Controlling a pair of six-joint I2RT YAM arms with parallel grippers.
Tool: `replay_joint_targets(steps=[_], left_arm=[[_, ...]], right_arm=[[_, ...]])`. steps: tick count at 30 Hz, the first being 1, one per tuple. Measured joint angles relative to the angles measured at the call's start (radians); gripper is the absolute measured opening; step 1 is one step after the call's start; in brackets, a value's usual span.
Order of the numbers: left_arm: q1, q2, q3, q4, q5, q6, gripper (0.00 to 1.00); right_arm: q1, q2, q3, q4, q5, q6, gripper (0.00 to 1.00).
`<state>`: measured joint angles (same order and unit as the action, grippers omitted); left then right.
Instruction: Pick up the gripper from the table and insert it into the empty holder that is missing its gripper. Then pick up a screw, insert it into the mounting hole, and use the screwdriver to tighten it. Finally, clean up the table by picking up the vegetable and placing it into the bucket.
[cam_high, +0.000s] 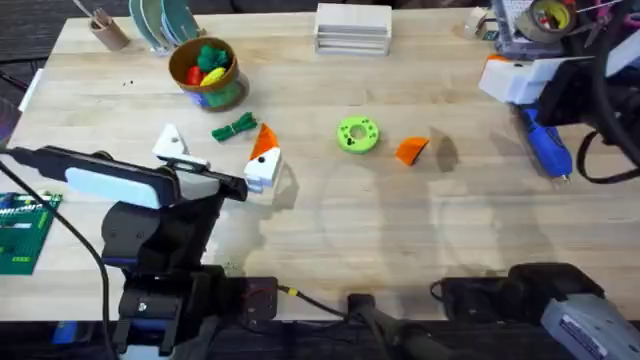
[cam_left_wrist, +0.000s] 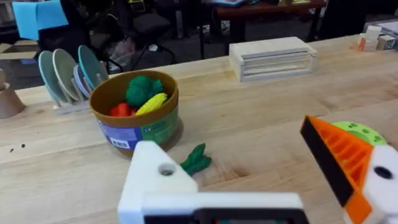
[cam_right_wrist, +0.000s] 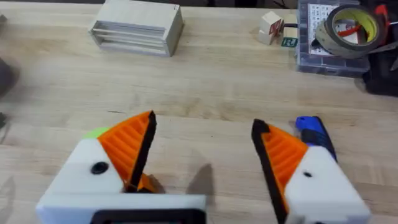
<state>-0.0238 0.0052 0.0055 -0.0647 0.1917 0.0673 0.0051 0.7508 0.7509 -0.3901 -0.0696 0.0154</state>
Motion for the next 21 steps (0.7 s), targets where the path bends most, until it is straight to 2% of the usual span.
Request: replay_joint_targets(steps=[17, 21], left_arm=[[0.0, 0.0, 0.0, 0.0, 0.0, 0.0, 0.994], [0.0, 0.0, 0.0, 0.001, 0.024, -0.018, 0.993]], right_arm=[[0.0, 0.0, 0.0, 0.0, 0.0, 0.0, 0.991], [0.0, 0.0, 0.0, 0.0, 0.0, 0.0, 0.991]])
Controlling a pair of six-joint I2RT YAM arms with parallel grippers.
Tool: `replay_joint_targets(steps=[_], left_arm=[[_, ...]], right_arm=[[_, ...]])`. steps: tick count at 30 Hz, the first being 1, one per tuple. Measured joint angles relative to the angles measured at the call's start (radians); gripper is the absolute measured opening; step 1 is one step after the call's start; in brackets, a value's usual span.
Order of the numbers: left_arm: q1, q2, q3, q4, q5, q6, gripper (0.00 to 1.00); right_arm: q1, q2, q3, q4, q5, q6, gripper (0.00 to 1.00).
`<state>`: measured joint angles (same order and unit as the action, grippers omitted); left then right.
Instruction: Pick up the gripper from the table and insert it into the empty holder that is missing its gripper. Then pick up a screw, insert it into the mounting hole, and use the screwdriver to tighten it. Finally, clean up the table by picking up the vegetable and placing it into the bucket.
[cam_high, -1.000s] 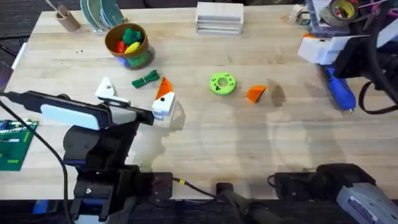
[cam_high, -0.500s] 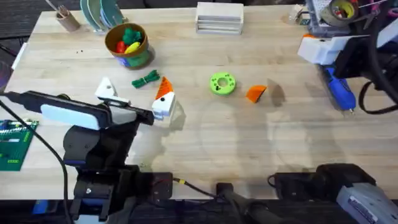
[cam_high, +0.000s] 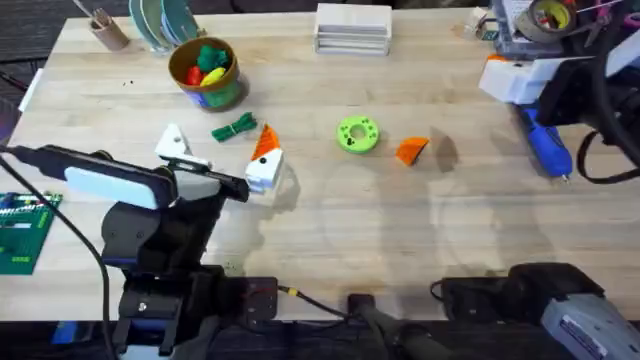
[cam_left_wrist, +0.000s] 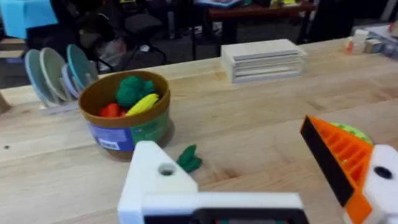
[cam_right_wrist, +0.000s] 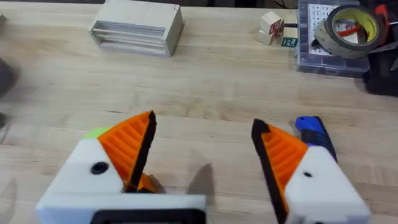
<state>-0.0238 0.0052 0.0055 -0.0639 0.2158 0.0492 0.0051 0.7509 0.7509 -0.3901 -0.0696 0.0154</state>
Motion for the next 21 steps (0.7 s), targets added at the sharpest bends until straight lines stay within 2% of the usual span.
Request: replay_joint_targets(steps=[5, 9, 21], left_arm=[[0.0, 0.0, 0.0, 0.005, 0.075, -0.094, 0.993], [0.0, 0.0, 0.0, 0.009, 0.153, -0.135, 0.993], [0.0, 0.0, 0.0, 0.006, 0.466, -0.163, 0.993]], right_arm=[[0.0, 0.0, 0.0, 0.0, 0.0, 0.0, 0.991], [0.0, 0.0, 0.0, 0.0, 0.0, 0.0, 0.991], [0.0, 0.0, 0.0, 0.0, 0.0, 0.0, 0.991]])
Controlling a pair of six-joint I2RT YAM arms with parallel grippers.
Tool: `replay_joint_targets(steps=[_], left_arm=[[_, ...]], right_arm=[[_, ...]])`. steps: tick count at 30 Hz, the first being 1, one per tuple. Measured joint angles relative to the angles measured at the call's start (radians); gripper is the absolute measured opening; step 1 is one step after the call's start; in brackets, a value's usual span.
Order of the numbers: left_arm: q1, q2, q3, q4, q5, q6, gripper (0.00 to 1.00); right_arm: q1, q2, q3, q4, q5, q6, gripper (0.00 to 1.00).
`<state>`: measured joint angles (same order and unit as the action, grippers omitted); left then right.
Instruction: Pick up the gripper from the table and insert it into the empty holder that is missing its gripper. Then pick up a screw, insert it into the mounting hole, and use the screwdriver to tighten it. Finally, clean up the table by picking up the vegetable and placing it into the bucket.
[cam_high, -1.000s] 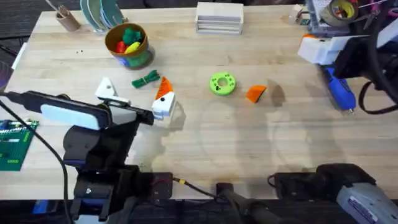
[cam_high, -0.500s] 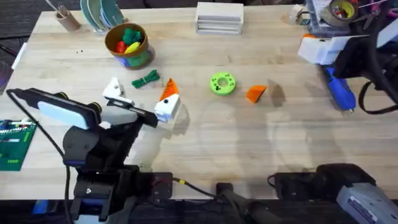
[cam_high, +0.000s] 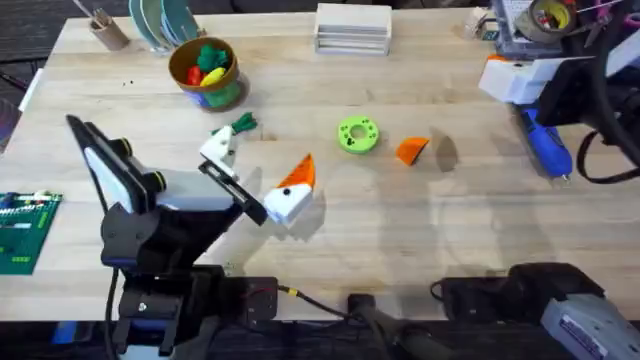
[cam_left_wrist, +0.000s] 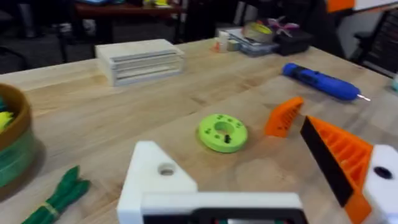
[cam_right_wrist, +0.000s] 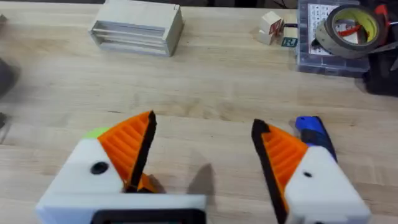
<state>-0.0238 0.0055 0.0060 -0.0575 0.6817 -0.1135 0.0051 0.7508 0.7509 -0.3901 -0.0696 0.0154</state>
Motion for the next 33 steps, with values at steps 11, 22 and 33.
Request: replay_joint_targets(steps=[11, 22, 33], left_arm=[[0.0, 0.0, 0.0, -0.023, 0.235, 0.0, 0.993], [0.0, 0.0, 0.0, -0.033, 0.325, 0.0, 0.993], [0.0, 0.0, 0.0, -0.033, 0.324, 0.0, 0.993]], right_arm=[[0.0, 0.0, 0.0, 0.0, 0.0, 0.0, 0.992], [0.0, 0.0, 0.0, 0.0, 0.0, 0.0, 0.991], [0.0, 0.0, 0.0, -0.058, -0.016, 0.08, 0.991]])
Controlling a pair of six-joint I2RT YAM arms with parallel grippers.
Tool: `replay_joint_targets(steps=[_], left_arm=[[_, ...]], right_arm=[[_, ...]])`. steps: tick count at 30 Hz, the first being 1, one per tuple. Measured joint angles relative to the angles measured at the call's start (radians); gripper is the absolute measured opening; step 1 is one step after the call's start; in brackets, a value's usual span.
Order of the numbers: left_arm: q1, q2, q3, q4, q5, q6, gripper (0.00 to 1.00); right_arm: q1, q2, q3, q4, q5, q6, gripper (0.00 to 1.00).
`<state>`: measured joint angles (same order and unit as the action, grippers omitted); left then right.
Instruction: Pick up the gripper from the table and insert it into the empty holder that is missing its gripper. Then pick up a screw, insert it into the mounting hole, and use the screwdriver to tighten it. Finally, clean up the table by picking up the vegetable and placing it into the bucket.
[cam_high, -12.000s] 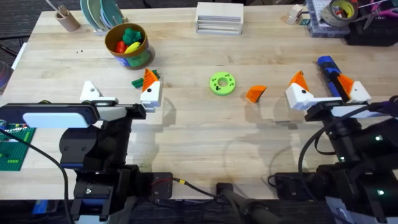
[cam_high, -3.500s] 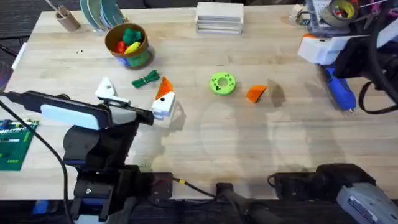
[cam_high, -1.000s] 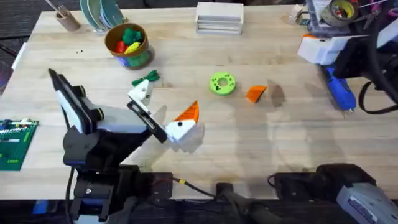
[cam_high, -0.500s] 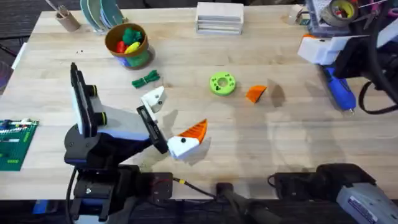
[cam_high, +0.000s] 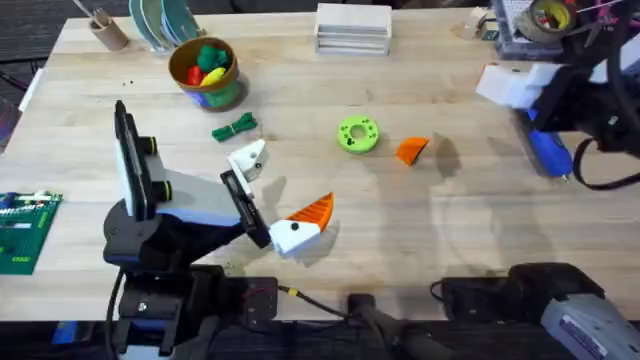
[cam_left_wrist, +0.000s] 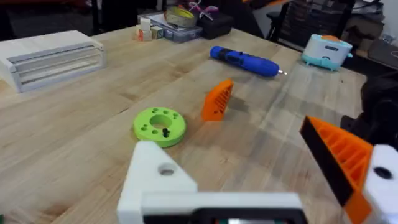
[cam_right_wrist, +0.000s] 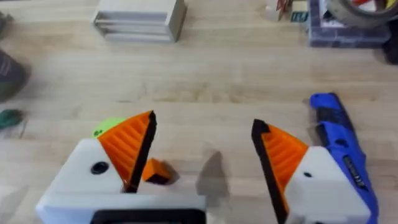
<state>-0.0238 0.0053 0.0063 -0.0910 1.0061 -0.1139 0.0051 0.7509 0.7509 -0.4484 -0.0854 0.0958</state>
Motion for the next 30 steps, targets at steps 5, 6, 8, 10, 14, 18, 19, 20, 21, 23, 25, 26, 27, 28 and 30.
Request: replay_joint_targets(steps=[5, 6, 8, 10, 14, 18, 19, 20, 21, 23, 25, 26, 27, 28, 30], left_arm=[[0.0, 0.0, 0.0, 0.0, 0.002, 0.0, 0.993], [0.0, 0.0, 0.0, -0.001, 0.003, 0.001, 0.993], [0.0, 0.0, 0.0, -0.003, 0.012, 0.012, 0.993], [0.0, 0.0, 0.0, -0.003, 0.02, 0.028, 0.992], [0.0, 0.0, 0.0, -0.004, 0.023, 0.047, 0.993], [0.0, 0.0, 0.0, -0.004, 0.023, 0.054, 0.993], [0.0, 0.0, 0.0, -0.004, 0.024, 0.054, 0.993], [0.0, 0.0, 0.0, -0.004, 0.024, 0.054, 0.993], [0.0, 0.0, 0.0, -0.004, 0.024, 0.054, 0.993], [0.0, 0.0, 0.0, -0.004, 0.024, 0.054, 0.993], [0.0, 0.0, 0.0, -0.004, 0.024, 0.055, 0.993], [0.0, 0.0, 0.0, -0.004, 0.025, 0.054, 0.993], [0.0, 0.0, 0.0, -0.004, 0.026, 0.055, 0.993], [0.0, 0.0, 0.0, -0.004, 0.026, 0.055, 0.993], [0.0, 0.0, 0.0, -0.004, 0.026, 0.055, 0.992]], right_arm=[[0.025, 0.023, 0.018, -0.114, -0.04, -0.025, 0.992], [0.041, 0.036, 0.031, -0.149, -0.044, -0.041, 0.992], [0.082, 0.067, 0.066, -0.215, -0.048, -0.078, 0.991], [0.128, 0.107, 0.115, -0.286, -0.051, -0.122, 0.991], [0.192, 0.196, 0.188, -0.366, -0.051, -0.178, 0.991], [0.218, 0.284, 0.2, -0.391, -0.051, -0.202, 0.991], [0.219, 0.3, 0.2, -0.39, -0.051, -0.203, 0.991], [0.219, 0.317, 0.2, -0.39, -0.053, -0.206, 0.991], [0.219, 0.33, 0.2, -0.39, -0.055, -0.209, 0.991], [0.219, 0.352, 0.2, -0.39, -0.058, -0.209, 0.991], [0.219, 0.375, 0.2, -0.387, -0.06, -0.21, 0.992], [0.225, 0.425, 0.201, -0.382, -0.062, -0.215, 0.991], [0.23, 0.442, 0.201, -0.382, -0.062, -0.22, 0.991], [0.237, 0.463, 0.201, -0.382, -0.062, -0.227, 0.991], [0.253, 0.502, 0.201, -0.378, -0.062, -0.236, 0.991]])
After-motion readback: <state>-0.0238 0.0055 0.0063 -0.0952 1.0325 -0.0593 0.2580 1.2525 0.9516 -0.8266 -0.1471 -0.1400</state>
